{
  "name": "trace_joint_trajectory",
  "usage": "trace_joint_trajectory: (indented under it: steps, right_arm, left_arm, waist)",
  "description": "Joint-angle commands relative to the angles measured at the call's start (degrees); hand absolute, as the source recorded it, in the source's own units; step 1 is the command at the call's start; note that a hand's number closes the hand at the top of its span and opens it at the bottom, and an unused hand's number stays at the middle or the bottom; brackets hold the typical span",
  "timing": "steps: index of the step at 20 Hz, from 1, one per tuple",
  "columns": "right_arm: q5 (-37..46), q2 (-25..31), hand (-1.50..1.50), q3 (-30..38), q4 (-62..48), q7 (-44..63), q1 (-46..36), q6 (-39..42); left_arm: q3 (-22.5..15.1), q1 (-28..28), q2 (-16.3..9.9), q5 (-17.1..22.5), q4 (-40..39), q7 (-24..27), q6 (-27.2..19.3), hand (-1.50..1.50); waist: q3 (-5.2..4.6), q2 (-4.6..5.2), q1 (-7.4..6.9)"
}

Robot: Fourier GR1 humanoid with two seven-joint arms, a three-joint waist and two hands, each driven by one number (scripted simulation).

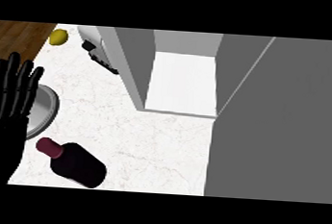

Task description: Pick up the wine, place it into the cabinet and close the cabinet

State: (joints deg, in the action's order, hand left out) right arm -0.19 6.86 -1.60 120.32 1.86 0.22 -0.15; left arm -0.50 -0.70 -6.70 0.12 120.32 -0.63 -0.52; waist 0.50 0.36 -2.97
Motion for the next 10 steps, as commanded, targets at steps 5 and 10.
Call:
trace_joint_trajectory:
  steps: [5,10]
  right_arm:
    - [2.0,-2.1,-1.5,-2.1,8.9,-0.9,9.2,-1.0]
    - [-5.6,-3.0,-1.5,-8.9,14.4,11.2,9.4,1.9]
  left_arm:
    - [4.8,8.2,-2.6,13.0,7.3,-5.2,7.0,-1.5]
    - [4.5,10.8,-1.6,25.9,8.6,-17.4,6.7,-1.5]
  waist:
    - [-0.52,-0.63,2.97]
    - [-0.57,-0.74,2.57]
